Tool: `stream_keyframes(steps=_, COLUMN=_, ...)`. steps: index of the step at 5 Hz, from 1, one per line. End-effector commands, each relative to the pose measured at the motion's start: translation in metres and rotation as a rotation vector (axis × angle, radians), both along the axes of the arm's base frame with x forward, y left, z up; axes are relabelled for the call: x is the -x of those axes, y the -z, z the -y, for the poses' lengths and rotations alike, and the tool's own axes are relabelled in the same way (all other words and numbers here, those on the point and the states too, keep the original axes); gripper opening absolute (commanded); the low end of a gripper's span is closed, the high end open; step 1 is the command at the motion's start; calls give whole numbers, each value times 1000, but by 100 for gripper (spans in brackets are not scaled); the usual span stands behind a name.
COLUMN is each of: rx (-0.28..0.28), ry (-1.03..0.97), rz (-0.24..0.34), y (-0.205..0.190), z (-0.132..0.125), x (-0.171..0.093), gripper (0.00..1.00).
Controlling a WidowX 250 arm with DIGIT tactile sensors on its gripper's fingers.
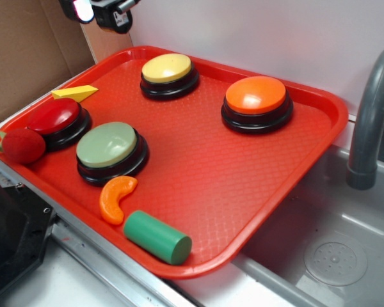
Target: Push the yellow button.
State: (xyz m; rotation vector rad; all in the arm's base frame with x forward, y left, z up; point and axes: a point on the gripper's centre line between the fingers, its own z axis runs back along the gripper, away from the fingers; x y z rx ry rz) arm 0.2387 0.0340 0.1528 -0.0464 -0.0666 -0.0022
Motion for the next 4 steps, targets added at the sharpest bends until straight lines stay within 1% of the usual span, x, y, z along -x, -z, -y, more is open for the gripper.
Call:
stream_keyframes(steps=1, rx=-14, ry=31, rz=63, y=-26, z=13, x=-11, gripper=100)
stream_keyframes(steps=3, rx=-11, ry=57, rz=59, y=-25, z=20, x=-16, gripper=100)
stream_keyframes(steps=4, rx=-10, ry=68, rz=88, y=-24, z=23, x=-18, gripper=100)
